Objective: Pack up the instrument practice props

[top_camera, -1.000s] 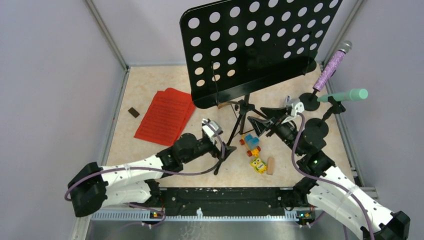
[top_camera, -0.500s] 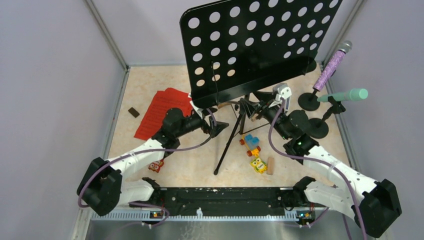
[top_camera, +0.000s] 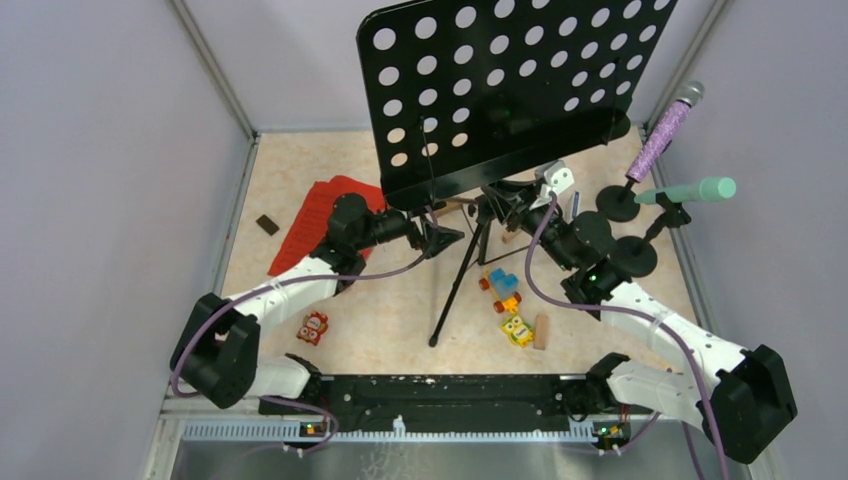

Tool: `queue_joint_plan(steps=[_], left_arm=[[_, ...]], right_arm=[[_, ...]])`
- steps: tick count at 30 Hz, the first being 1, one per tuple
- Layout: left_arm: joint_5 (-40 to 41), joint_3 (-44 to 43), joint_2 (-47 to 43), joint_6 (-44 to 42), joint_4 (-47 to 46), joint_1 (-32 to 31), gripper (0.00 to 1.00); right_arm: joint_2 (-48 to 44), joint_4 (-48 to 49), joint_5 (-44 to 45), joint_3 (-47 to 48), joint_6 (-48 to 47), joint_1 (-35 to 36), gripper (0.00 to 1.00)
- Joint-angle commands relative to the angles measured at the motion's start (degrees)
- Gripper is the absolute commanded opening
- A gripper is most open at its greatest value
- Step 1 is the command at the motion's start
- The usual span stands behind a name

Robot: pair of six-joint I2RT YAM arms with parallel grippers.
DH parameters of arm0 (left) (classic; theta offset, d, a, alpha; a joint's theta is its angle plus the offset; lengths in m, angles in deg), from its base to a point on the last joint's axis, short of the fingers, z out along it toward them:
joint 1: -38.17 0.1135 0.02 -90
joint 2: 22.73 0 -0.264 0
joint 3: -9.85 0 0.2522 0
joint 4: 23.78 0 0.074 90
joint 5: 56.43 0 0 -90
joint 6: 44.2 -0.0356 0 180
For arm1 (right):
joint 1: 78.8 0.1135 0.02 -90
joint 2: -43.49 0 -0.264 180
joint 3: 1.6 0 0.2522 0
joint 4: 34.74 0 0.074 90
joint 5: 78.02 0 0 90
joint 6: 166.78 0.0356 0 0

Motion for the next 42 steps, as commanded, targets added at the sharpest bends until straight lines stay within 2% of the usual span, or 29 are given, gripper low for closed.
queue_joint_plan(steps=[1, 6, 11, 14, 17, 23, 27, 37, 39, 42], left_arm=[[-3.1, -5.0, 2.2, 6.8, -3.3, 2.5, 0.99], [-4.7, -8.0, 4.8, 15.5, -2.5, 3.1, 0.99], [-10.0, -10.7, 9.3, 20.7, -3.6, 3.1, 0.98], [-13.1, -12.0, 11.4, 24.5, -4.0, 3.1, 0.95], [-13.2, -11.2, 12.3, 26.9, -6.8, 3.1, 0.87], [-11.0, -9.0, 11.8, 28.8, -9.9, 3.1, 0.76], [-9.8, -8.9, 11.1, 30.0, -11.0, 2.8, 0.75], [-4.4, -8.6, 8.7, 24.7, -6.0, -1.7, 0.63], [-3.9, -8.4, 8.4, 24.5, -6.0, -2.3, 0.55], [-3.9, -8.4, 8.6, 24.8, -5.8, -2.5, 0.35]], right_arm=[[-1.2, 0.5, -5.0, 1.3, 0.9, -0.4, 0.00], [-3.0, -0.3, -9.8, -0.8, 1.2, -0.3, 0.00], [-4.3, -1.8, -12.1, -0.8, 2.1, -0.4, 0.00], [-5.0, -1.9, -12.2, -0.9, 2.6, -0.4, 0.00], [-5.3, -2.4, -12.1, -1.1, 2.6, -0.4, 0.00], [-5.8, -4.2, -11.8, -0.9, 2.5, -0.4, 0.00], [-6.1, -3.7, -11.4, -1.5, 3.2, -0.4, 0.00], [-6.2, -3.2, -10.5, -2.9, 3.3, -0.4, 0.00], [-6.4, -3.0, -10.4, -3.1, 3.5, -0.3, 0.00], [-6.7, -3.1, -10.3, -3.2, 3.5, -0.4, 0.00]])
